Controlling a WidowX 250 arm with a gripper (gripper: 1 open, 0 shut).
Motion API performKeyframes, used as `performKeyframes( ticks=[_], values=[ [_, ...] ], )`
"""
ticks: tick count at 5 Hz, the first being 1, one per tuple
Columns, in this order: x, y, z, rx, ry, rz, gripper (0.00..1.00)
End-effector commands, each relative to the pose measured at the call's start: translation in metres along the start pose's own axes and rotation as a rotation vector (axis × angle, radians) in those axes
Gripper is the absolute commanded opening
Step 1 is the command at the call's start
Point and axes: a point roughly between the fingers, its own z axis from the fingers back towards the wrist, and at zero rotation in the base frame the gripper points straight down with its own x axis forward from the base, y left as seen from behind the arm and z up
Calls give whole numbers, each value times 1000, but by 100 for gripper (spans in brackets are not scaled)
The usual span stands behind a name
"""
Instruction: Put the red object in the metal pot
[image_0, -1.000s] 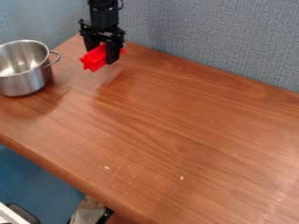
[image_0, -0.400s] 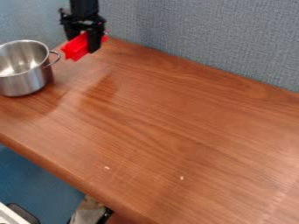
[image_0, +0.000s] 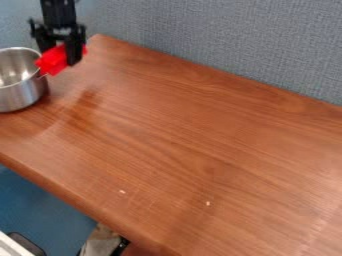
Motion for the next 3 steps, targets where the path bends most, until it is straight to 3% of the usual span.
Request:
performKeyframes(
  ticks=[1,2,3],
  values=[
    [-2,12,72,2,-103,44,0],
    [-10,27,71,24,-93,103,0],
    [-12,41,58,50,-62,156,0]
  ],
)
